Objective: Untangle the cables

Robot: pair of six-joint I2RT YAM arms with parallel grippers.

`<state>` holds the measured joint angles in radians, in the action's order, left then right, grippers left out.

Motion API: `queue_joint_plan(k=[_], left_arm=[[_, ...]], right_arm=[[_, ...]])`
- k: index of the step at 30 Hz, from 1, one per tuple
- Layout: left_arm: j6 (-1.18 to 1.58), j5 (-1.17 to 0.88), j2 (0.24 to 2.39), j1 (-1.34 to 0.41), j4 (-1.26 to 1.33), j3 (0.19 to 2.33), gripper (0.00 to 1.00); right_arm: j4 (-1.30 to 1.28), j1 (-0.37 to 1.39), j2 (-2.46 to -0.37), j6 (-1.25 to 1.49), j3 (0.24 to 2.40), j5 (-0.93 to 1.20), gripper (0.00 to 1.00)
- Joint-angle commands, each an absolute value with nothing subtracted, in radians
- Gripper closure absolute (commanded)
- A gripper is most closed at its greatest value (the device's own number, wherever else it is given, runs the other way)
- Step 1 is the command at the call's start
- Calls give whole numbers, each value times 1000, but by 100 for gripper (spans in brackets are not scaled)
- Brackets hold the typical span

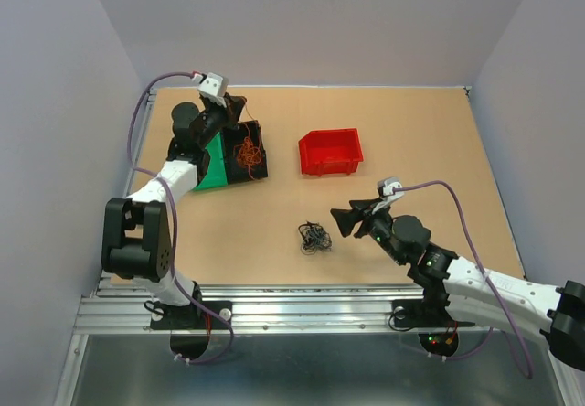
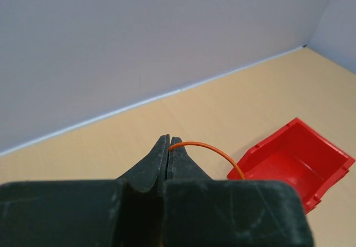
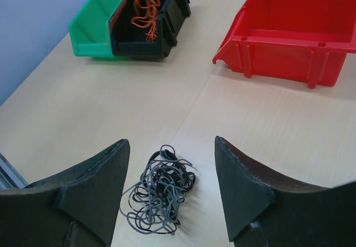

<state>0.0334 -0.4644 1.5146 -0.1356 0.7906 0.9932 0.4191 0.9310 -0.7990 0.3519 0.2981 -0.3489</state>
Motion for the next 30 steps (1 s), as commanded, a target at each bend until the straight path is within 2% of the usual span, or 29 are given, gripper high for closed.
queue_joint_plan(k=[1, 7, 14, 18, 30], left_arm=[[5, -451, 1581, -132, 808, 1028, 100], [-67, -356, 1655, -132, 753, 1048, 100], [-127, -278, 1626, -132, 666, 1043, 100], [-248, -296, 1598, -136, 533, 1058, 100], [-426, -135, 1601, -167, 419, 1011, 98]], right_arm=[[446, 934, -770, 336, 276, -365, 32], [422, 936, -718, 336, 264, -368, 32], [374, 936, -629, 336, 241, -385, 32], [354, 934, -588, 336, 233, -393, 32], [360, 936, -644, 337, 255, -393, 32]])
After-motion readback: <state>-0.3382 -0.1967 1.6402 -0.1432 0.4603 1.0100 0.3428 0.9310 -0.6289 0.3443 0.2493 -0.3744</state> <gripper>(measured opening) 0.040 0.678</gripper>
